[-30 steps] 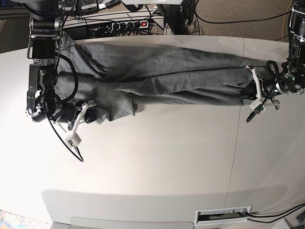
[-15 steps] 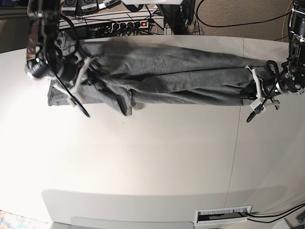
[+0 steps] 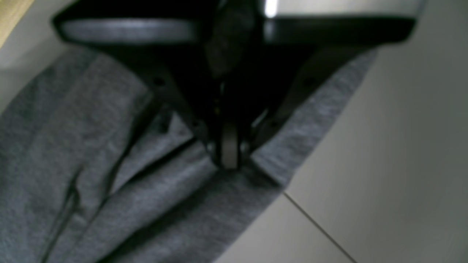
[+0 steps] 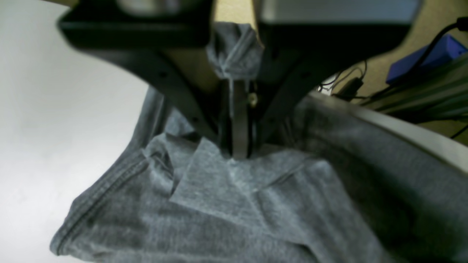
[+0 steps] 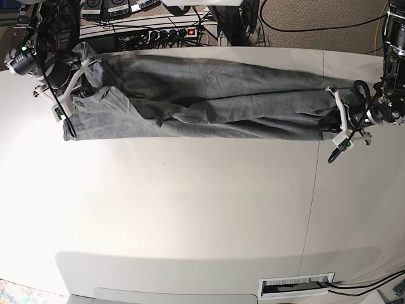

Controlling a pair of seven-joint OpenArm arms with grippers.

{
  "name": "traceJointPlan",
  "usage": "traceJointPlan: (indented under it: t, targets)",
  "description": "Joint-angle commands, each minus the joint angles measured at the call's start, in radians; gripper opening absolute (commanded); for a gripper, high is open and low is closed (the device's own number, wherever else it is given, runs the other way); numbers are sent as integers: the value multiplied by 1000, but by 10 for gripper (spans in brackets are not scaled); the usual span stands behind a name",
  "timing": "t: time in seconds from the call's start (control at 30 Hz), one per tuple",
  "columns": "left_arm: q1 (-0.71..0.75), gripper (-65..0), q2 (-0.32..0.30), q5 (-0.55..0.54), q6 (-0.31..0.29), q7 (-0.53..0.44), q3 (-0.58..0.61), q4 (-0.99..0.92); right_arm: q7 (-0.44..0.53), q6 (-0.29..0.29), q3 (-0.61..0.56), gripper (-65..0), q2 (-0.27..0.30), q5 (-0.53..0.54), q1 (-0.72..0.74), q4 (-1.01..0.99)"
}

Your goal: Fold the T-shirt properly

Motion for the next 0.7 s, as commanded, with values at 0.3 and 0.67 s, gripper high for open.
traceJointPlan:
  t: [0.3,0.67]
  targets:
    - [0,-650,-11,29,11,46,-3,-1,100,2,9,-650,17,-227,15,17]
    - [0,-650,2,26,11,45,-3,-1,176,-1,8,-493,16,-134,76,18]
